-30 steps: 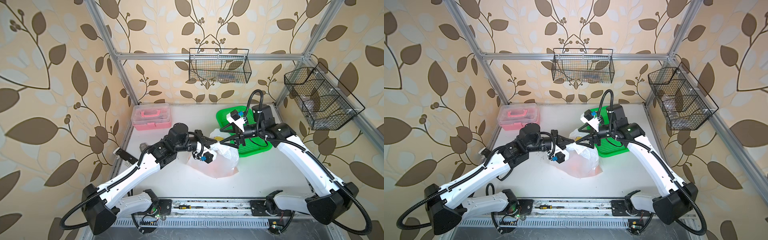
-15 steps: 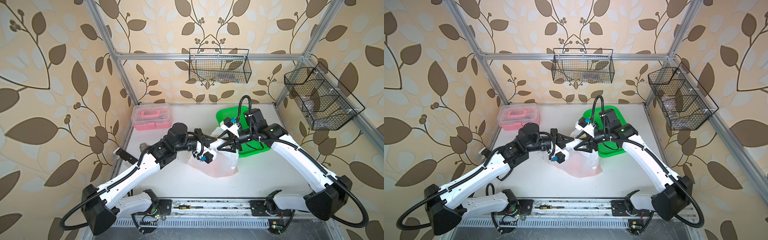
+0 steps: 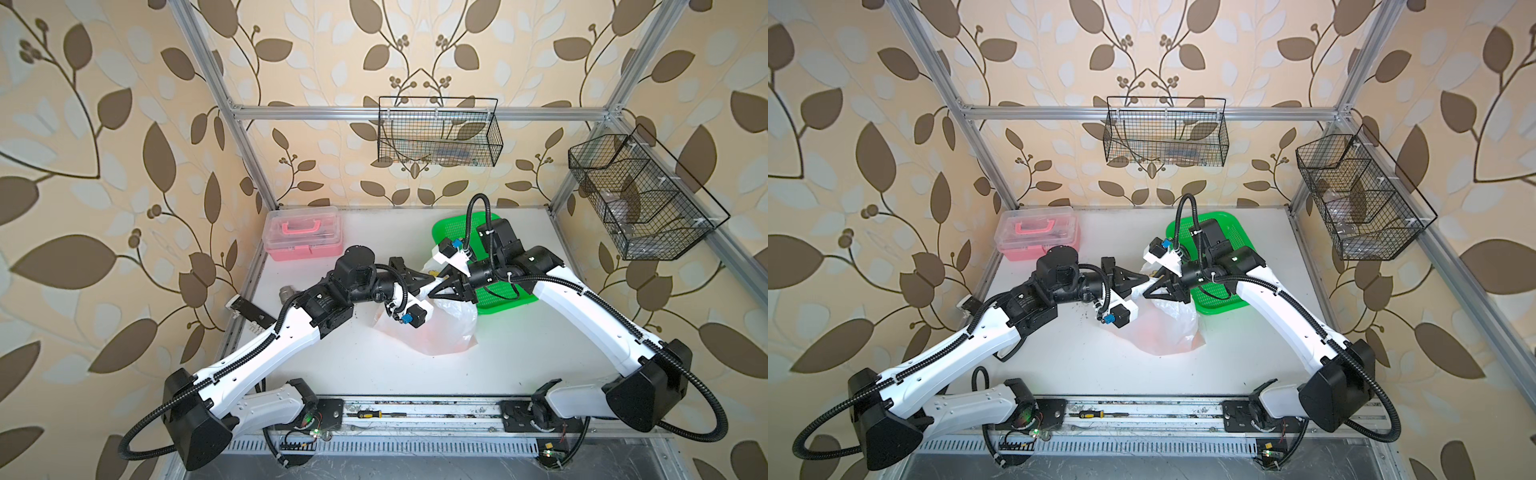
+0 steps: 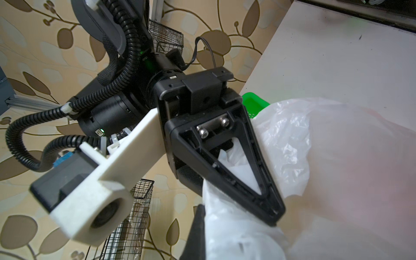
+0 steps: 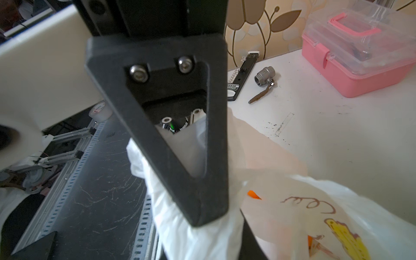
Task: Place the oranges into plastic bags & tie knots
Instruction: Tie the plastic bag at the center of the board.
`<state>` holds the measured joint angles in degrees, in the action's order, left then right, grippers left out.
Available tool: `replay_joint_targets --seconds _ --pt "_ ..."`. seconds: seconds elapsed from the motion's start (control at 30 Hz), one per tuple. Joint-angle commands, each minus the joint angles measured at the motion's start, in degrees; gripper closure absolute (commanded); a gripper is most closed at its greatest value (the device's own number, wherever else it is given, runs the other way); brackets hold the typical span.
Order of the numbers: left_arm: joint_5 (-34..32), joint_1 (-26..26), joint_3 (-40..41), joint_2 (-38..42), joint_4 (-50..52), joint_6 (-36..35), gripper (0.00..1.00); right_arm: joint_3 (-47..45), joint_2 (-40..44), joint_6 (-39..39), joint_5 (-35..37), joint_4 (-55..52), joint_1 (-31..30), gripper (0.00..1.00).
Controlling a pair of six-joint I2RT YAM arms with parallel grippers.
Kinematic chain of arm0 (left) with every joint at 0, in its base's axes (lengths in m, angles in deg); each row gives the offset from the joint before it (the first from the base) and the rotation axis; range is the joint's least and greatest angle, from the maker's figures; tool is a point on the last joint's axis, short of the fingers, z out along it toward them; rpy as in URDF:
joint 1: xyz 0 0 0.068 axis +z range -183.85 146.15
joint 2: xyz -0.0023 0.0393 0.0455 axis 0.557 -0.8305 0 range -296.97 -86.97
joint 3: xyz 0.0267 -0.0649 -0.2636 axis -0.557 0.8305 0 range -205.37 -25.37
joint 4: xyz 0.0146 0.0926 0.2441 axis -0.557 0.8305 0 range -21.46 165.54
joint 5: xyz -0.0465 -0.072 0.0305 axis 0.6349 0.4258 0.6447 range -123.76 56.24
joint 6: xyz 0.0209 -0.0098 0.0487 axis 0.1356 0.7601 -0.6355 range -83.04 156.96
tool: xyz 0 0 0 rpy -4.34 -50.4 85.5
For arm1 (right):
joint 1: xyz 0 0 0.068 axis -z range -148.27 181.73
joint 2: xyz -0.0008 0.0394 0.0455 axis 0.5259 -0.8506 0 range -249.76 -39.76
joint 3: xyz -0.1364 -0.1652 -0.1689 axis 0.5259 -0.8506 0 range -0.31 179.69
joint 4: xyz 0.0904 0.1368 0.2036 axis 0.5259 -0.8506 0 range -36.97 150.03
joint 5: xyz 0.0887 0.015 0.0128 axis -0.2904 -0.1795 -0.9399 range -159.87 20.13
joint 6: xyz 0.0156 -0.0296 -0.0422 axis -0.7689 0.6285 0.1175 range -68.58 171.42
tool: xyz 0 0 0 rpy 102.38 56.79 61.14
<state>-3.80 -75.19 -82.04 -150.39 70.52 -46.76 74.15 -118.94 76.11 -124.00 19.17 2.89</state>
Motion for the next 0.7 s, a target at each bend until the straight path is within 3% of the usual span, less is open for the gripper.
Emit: replay_joint_targets --seconds 0.0,0.07,0.2,0.5,0.67 --pt "1.01 -0.76 -0.46 1.85 -1.87 -0.57 1.00 -0.28 -0.29 0.41 2.06 -0.10 -0.51 0.88" --pt "-0.17 -0.93 -0.21 2.14 -2.16 0.45 1.00 -0.19 0.13 0.09 4.63 -0.46 -0.53 0.94" --pt "-4.59 -0.93 0.13 4.99 -3.37 12.68 0.99 -0.93 2.68 -0.34 11.17 0.36 -0.49 1.00" --pt "-12.59 -0.93 8.79 16.57 -1.76 35.19 0.64 -1.24 4.21 -0.28 12.11 2.28 -0.44 1.00" --pt "-10.66 -0.93 13.95 20.06 -4.94 39.05 0.51 -0.98 4.03 -0.32 10.76 2.63 -0.52 1.00"
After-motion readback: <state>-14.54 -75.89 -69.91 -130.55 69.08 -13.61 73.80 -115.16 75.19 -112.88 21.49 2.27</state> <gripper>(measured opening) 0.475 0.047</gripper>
